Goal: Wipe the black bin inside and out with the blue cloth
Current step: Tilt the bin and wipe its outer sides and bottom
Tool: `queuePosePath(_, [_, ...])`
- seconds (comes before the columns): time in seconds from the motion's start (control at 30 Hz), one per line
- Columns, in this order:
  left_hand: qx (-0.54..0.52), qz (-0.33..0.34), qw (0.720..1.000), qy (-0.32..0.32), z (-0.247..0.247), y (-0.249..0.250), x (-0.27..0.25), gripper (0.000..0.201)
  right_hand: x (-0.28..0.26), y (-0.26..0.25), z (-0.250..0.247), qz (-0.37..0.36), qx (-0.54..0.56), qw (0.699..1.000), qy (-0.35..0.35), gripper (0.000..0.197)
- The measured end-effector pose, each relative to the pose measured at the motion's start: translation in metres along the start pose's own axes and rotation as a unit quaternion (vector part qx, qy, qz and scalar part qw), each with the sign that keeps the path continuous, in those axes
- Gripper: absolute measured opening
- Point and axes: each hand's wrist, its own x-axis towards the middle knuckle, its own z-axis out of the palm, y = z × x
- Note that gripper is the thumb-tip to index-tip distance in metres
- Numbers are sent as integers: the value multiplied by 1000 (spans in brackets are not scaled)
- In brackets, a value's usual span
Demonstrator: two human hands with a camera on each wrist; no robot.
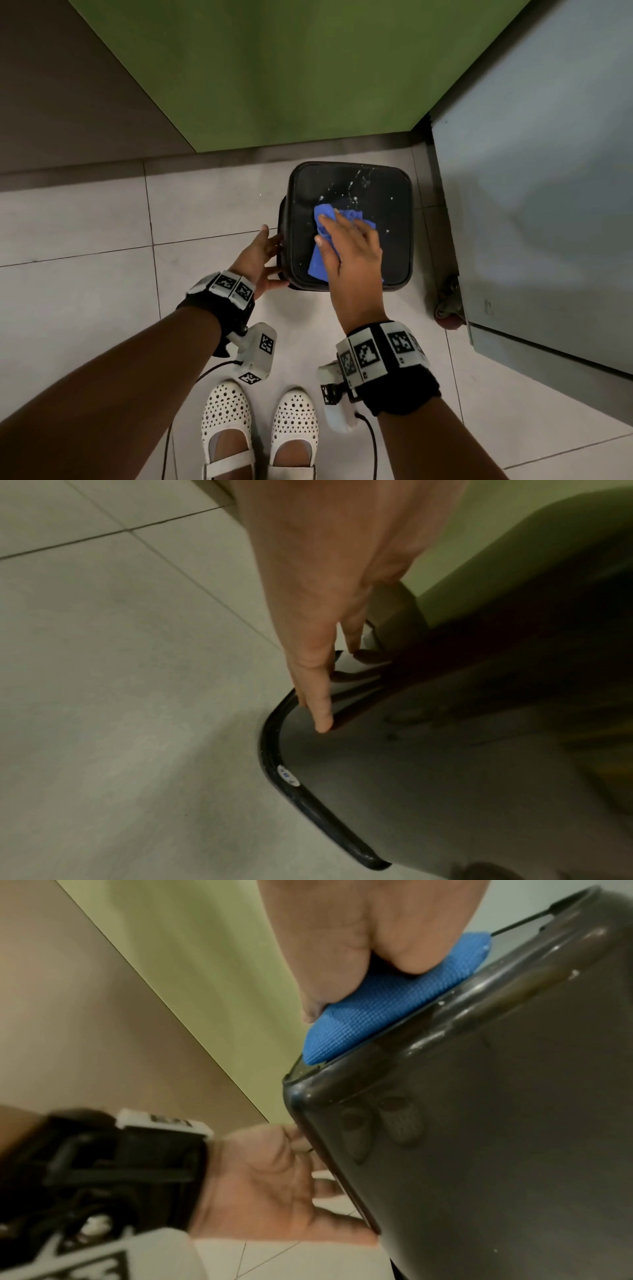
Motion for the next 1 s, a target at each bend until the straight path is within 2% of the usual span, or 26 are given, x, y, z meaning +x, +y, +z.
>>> queuePosePath(0.13, [78, 55, 995, -28, 7, 13, -30, 53, 1, -2, -6, 23, 44, 998, -43, 45])
queuePosePath(0.27, [162, 118, 979, -41, 25, 26, -58, 37, 13, -4, -20, 38, 82, 996, -15, 33])
queuePosePath(0.37, [194, 165, 966, -38, 36, 33, -63, 48, 33, -5, -26, 18, 38, 999, 2, 37])
queuePosePath(0.43, [224, 175, 958, -32, 38, 35, -65, 58, 48, -6, -29, 28, 5, 998, -54, 45])
queuePosePath(0.5, [234, 165, 958, -29, 37, 36, -65, 63, 58, -5, -30, 43, -68, 985, -150, 59])
queuePosePath(0.57, [220, 148, 964, -26, 37, 37, -65, 64, 59, -6, -28, 34, -137, 969, -203, 69])
queuePosePath(0.63, [191, 134, 972, -19, 38, 37, -66, 62, 58, -9, -23, 8, -152, 963, -224, 71])
queuePosePath(0.77, [159, 114, 981, -16, 38, 34, -67, 58, 70, -8, -23, -84, -208, 943, -246, 59])
queuePosePath(0.83, [147, 106, 983, -17, 40, 33, -68, 56, 80, 1, -32, -94, -241, 933, -250, 55])
queuePosePath(1.0, [111, 100, 989, -20, 48, 33, -67, 54, 96, 11, -39, 52, -226, 954, -190, 53])
